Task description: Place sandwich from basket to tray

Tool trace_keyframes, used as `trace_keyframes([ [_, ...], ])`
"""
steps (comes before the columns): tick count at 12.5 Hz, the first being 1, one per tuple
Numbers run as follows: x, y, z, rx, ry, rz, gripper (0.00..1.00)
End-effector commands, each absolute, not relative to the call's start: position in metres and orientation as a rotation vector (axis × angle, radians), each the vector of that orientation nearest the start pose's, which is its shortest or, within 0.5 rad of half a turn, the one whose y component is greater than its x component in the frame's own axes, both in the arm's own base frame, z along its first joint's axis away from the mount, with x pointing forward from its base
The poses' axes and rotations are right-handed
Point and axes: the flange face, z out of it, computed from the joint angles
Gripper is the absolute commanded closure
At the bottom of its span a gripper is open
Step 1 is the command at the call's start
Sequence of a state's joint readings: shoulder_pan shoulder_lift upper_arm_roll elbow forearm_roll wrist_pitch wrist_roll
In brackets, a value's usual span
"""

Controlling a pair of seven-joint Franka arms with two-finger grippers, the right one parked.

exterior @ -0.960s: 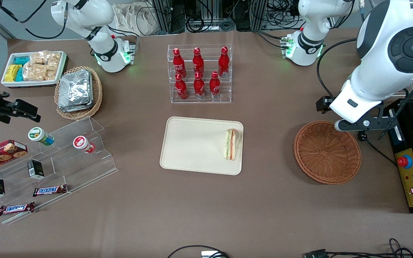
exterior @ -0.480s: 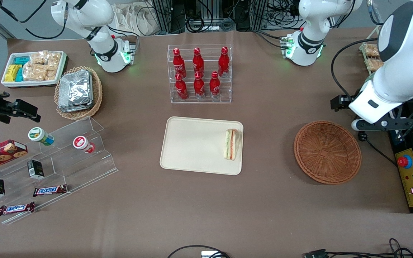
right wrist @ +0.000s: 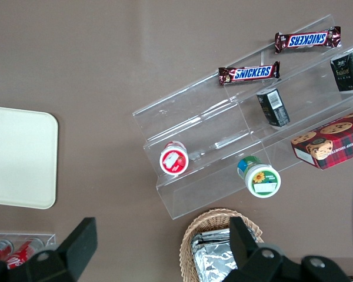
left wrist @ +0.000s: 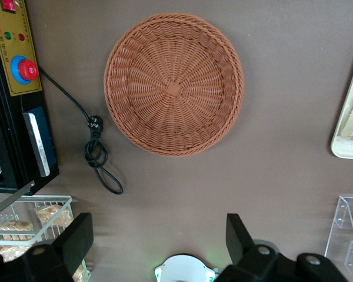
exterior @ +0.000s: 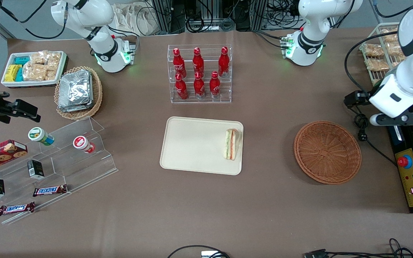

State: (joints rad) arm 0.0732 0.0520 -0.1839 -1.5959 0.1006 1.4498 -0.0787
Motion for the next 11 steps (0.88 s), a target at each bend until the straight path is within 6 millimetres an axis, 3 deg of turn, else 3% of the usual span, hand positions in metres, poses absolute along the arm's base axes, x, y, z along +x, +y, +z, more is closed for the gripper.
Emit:
trace_keyframes([
  [1, 0.5375, -0.0382, 0.5791, -3.031, 0.049, 0.244, 0.0],
  [11, 0.5422, -0.0358, 0.5763, -3.048, 0.036, 0.235, 0.0],
])
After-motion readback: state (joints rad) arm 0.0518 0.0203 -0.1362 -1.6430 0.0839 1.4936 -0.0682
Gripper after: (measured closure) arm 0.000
